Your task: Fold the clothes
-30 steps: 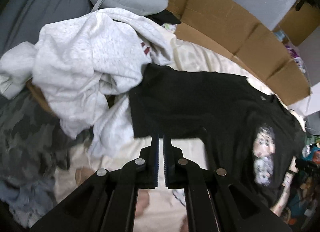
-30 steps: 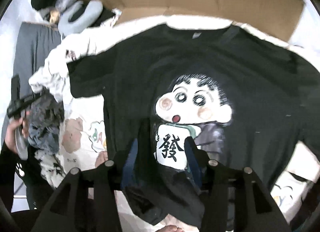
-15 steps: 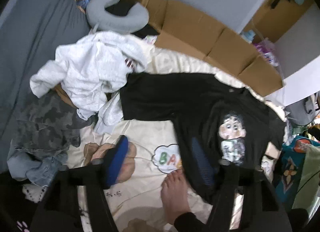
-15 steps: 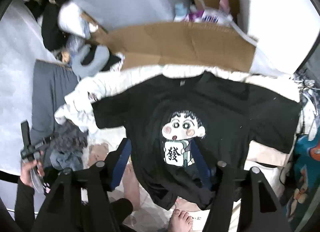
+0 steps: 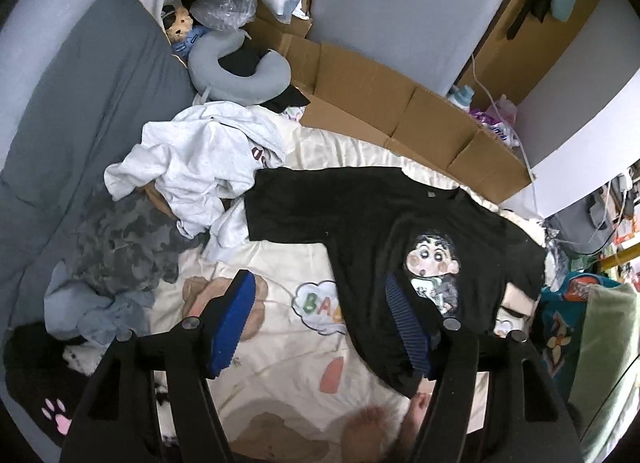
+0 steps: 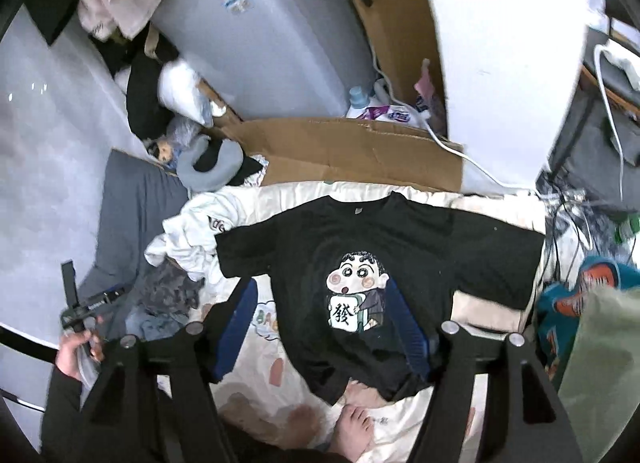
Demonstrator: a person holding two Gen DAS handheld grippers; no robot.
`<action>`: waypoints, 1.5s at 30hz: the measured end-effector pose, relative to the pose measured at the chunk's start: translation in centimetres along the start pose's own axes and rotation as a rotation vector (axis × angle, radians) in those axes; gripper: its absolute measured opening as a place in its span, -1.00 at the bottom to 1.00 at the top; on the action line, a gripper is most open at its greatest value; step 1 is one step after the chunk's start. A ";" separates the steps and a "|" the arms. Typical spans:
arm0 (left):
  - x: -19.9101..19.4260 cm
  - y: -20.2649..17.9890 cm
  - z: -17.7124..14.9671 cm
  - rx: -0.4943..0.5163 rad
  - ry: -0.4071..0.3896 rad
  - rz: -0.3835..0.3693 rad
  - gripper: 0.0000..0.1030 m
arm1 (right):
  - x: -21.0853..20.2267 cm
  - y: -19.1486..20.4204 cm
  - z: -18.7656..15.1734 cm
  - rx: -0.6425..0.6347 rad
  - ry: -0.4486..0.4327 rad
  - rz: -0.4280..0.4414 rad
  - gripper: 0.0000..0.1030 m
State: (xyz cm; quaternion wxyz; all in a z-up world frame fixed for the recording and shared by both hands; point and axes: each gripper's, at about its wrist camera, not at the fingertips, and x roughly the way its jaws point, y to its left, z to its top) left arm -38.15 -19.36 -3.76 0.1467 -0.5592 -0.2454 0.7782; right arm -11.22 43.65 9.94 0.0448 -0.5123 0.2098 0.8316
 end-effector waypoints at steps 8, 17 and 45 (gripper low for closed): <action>0.0 -0.1 -3.2 0.009 -0.030 -0.040 0.34 | -4.1 -5.2 -4.7 0.034 -0.009 -0.038 0.28; 1.9 1.9 -6.0 -0.013 -0.010 -0.039 0.33 | -8.3 -11.2 -9.0 0.077 -0.009 -0.158 0.28; 15.9 -1.0 -14.4 0.148 0.162 -0.171 0.33 | 10.0 -20.8 -26.6 0.197 0.123 -0.205 0.28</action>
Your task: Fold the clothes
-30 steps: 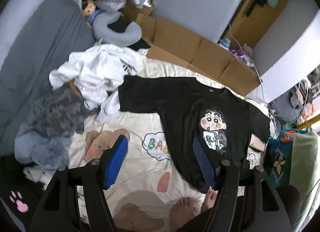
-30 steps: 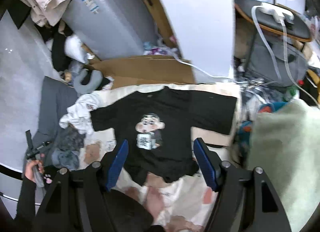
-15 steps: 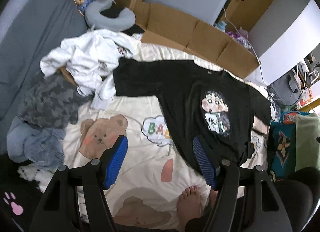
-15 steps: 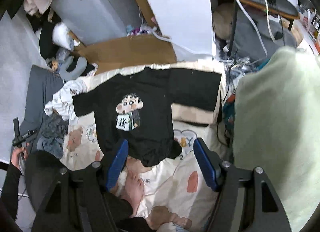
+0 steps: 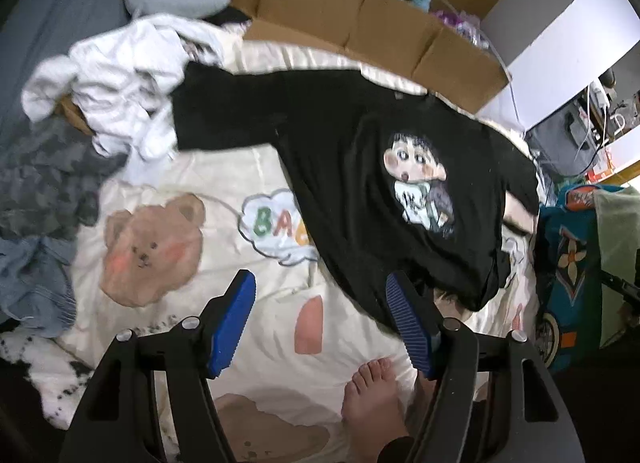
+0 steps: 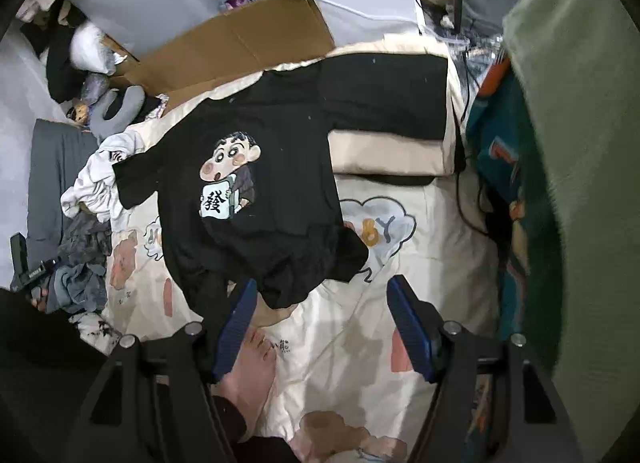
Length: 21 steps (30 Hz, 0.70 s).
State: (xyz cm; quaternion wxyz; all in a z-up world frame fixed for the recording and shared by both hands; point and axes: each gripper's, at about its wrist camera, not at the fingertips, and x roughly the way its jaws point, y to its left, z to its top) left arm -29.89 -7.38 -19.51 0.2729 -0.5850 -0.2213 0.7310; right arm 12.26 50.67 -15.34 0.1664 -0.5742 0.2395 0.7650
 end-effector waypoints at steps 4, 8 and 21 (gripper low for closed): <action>4.2 0.5 -1.1 0.010 0.070 -0.023 0.33 | 4.0 -0.5 -0.7 0.036 0.028 -0.008 0.27; 8.6 0.9 -2.6 0.009 0.146 -0.051 0.33 | 7.8 -0.9 -1.4 0.060 0.061 -0.010 0.26; 19.3 -2.2 -6.4 0.021 0.347 -0.212 0.33 | 16.3 -0.9 -2.5 0.085 0.150 -0.022 0.20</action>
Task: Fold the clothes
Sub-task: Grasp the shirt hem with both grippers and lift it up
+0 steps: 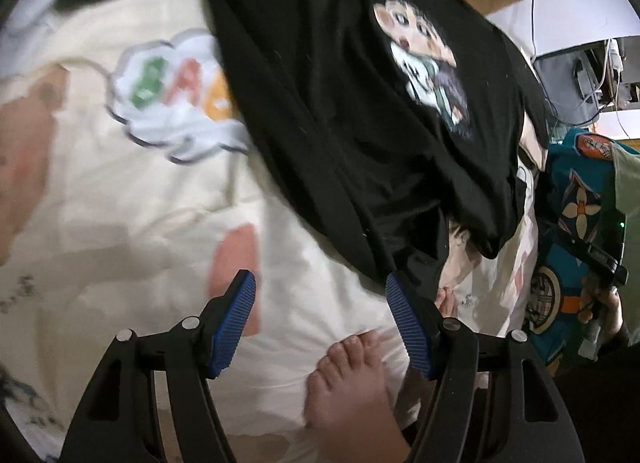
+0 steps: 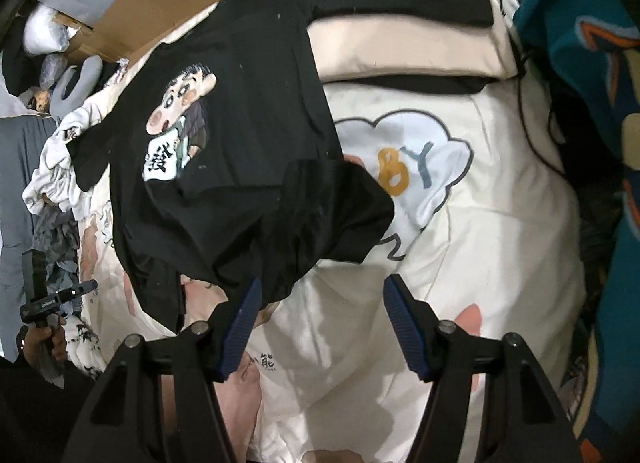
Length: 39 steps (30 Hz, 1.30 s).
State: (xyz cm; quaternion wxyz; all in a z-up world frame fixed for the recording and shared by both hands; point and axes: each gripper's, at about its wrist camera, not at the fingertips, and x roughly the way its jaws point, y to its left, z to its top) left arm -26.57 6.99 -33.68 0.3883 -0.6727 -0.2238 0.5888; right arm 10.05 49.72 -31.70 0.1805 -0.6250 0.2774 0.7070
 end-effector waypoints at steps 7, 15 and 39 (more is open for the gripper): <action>5.5 -2.2 0.2 0.019 0.103 -0.088 0.33 | 3.0 0.3 0.9 0.026 0.019 -0.004 0.20; 9.0 -1.9 0.3 -0.060 0.166 -0.145 -0.27 | 5.3 1.5 2.5 0.024 0.026 -0.012 0.20; 0.5 2.7 0.3 -0.109 -0.016 -0.105 -0.94 | 1.9 -1.2 -2.1 0.185 -0.003 0.026 -0.90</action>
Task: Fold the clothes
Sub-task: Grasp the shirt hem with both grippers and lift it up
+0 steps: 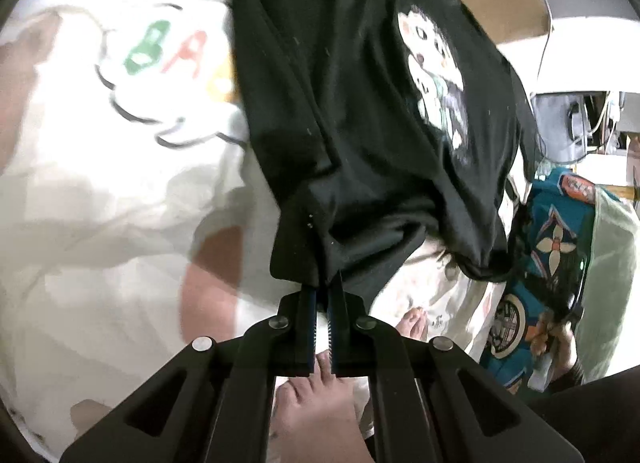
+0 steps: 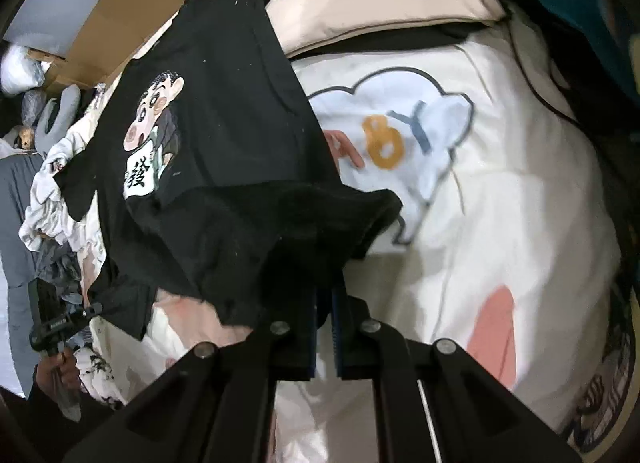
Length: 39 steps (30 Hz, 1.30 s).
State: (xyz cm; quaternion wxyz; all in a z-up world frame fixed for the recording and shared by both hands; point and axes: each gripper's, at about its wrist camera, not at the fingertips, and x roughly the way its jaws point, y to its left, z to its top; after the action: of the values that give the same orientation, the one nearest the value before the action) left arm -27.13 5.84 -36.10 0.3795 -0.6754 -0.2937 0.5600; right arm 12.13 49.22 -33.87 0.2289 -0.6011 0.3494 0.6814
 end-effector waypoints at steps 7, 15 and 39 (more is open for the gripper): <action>-4.4 2.0 0.8 0.015 -0.054 0.040 -0.94 | -1.0 -1.1 -3.6 0.002 0.022 0.023 -0.89; -4.8 4.3 1.6 0.009 -0.062 0.095 -0.94 | 1.6 -2.6 -5.8 0.042 0.073 0.007 -0.88; -4.3 6.0 -0.9 0.008 0.010 0.176 -0.91 | 0.0 -6.6 -6.6 0.292 0.025 0.133 -0.01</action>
State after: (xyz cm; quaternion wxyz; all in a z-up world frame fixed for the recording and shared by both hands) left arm -27.25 -1.08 -38.74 0.3326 -0.6999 -0.2291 0.5891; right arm 21.31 48.58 -35.38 0.2639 -0.5455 0.4865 0.6294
